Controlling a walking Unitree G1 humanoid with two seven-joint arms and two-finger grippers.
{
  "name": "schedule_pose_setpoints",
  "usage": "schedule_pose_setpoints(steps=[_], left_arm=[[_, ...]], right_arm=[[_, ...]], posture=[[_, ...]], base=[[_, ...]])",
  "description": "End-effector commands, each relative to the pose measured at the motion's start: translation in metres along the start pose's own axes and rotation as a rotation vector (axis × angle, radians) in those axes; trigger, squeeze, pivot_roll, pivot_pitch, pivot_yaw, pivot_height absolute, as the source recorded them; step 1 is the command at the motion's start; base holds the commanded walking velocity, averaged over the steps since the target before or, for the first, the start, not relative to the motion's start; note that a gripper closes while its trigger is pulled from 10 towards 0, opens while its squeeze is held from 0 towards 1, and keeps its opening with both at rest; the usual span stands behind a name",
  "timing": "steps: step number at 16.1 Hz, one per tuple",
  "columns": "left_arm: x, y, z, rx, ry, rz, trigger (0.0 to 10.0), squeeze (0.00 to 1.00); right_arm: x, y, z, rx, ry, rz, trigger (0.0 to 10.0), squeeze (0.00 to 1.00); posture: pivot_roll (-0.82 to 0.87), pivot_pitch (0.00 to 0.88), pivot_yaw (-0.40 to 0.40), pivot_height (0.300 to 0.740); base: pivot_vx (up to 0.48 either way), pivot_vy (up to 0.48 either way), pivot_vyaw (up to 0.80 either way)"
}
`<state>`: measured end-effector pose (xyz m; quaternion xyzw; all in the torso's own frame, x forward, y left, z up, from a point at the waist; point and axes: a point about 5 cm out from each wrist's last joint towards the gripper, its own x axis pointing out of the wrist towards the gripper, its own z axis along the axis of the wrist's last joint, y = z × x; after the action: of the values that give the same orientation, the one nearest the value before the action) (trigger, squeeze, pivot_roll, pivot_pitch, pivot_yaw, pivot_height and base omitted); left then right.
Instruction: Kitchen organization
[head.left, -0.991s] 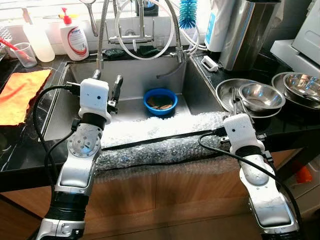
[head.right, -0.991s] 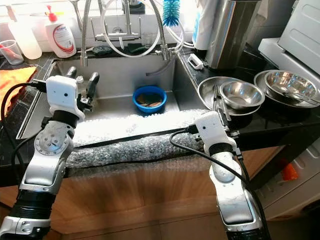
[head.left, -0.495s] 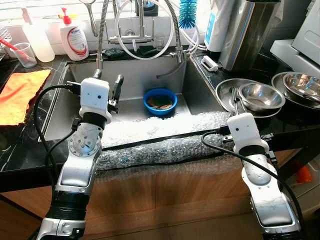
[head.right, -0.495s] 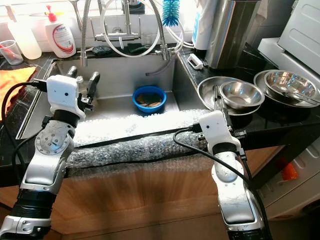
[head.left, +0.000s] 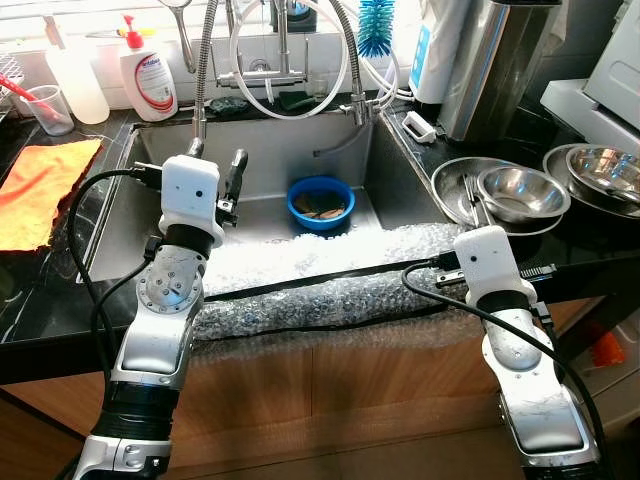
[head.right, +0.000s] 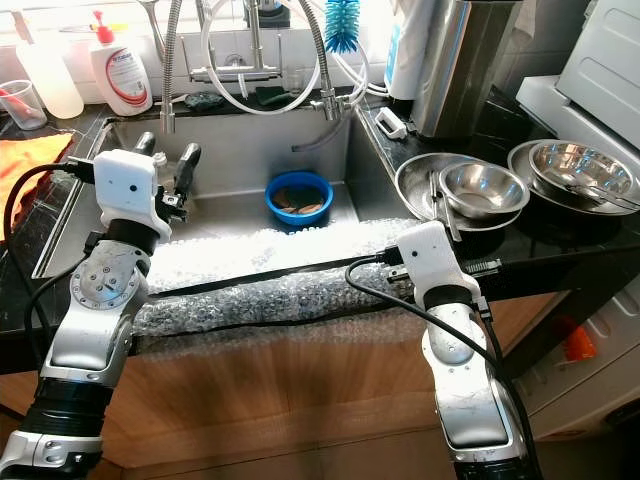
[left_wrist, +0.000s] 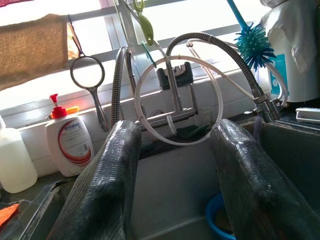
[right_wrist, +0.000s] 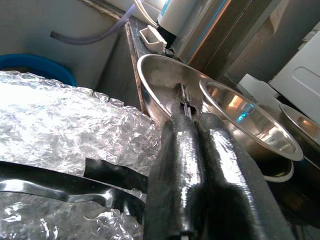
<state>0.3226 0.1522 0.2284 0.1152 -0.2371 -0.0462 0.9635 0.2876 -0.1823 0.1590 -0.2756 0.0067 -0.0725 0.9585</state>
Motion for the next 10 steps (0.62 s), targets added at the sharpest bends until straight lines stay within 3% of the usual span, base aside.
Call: schedule_pose_setpoints(steps=[1,10], left_arm=[[0.002,-0.001,0.001,-0.006,-0.001,-0.008,10.0,0.00],[0.004,0.000,0.003,-0.007,-0.012,-0.004,10.0,0.00]], right_arm=[[0.000,-0.002,0.004,0.011,-0.013,-0.012,0.0,0.00],[0.002,-0.012,0.020,0.027,-0.111,-0.098,0.0,0.00]], posture=[[-0.05,0.027,-0.002,0.740],[-0.05,0.024,-0.002,0.740]], base=[[0.000,0.000,0.00],[0.000,0.000,0.00]])
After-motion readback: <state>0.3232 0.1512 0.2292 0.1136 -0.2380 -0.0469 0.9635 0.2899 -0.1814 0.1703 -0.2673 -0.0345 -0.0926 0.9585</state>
